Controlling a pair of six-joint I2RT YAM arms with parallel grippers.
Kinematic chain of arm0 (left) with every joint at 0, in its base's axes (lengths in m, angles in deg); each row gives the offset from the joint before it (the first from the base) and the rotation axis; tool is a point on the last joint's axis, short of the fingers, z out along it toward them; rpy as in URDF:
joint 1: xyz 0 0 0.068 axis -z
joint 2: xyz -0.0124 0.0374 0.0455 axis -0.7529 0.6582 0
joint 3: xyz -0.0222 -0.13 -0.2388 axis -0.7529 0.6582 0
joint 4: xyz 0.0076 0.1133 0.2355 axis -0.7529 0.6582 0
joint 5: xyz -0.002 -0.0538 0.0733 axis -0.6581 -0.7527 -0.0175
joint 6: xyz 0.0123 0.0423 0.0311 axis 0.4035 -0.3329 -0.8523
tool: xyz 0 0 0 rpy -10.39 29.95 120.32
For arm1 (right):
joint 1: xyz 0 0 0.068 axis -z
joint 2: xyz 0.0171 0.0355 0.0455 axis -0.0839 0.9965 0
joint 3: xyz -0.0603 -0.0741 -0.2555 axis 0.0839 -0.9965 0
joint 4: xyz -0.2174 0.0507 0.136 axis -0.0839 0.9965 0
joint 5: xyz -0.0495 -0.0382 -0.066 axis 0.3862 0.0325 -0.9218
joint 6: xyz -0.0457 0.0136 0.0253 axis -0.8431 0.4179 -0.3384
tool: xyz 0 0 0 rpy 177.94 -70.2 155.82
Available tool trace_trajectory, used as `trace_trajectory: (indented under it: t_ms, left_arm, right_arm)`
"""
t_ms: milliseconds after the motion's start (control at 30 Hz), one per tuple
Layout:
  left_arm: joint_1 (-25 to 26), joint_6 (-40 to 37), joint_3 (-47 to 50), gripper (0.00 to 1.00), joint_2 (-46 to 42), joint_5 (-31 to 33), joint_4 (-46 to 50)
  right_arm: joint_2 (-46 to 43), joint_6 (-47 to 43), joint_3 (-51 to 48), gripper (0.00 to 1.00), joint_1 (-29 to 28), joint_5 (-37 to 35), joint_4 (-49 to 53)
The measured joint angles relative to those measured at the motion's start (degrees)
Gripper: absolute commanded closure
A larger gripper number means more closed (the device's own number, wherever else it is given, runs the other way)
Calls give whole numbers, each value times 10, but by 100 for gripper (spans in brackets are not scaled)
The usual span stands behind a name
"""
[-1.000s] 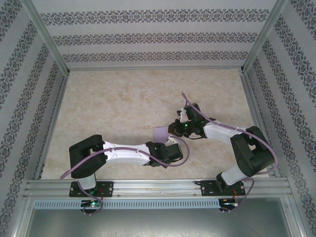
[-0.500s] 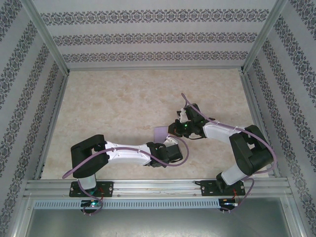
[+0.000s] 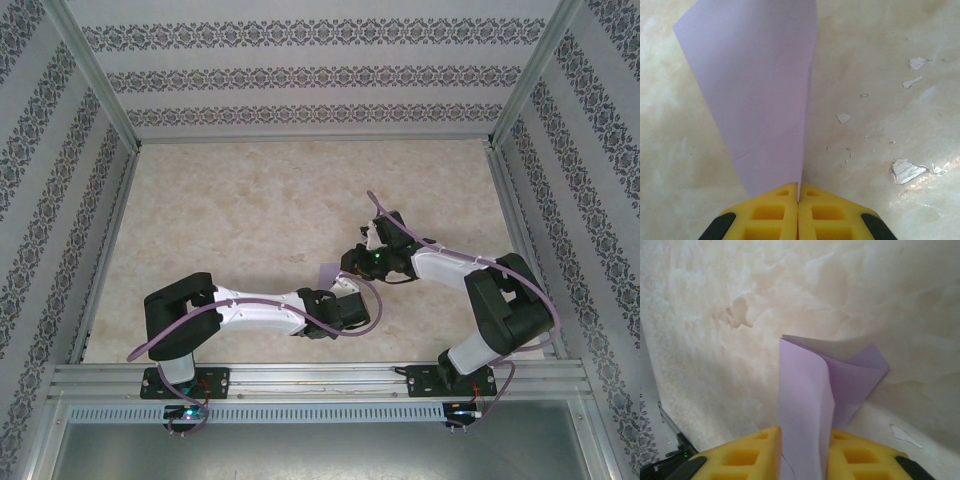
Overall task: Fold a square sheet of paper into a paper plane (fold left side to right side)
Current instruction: Fold the wing for the fifth time at the center of the table.
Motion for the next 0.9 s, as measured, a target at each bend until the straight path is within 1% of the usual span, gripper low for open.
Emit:
trace_trajectory:
  t_ms: [100,200,333,567,700,900]
  left_arm:
    - [-1,0,2,93,0,-7,-2]
    - [-1,0,5,94,0,-16,-2]
    - [-5,0,5,95,0,-31,-8]
    - [-21,0,16,95,-1,-72,-29]
    - [-39,0,30,96,-9,-104,-46]
    - [-78,2,61,96,-48,-169,-88]
  right_arm:
    - [-21,-14,0,56,15,-15,23]
    - [-56,-32,0,50,39,-37,53]
    - [-102,-51,-7,49,73,-57,82]
    - [-163,-86,-37,45,125,-64,126]
    - [-187,-103,-58,43,133,-63,140]
    - [-197,-118,-83,41,133,-45,137]
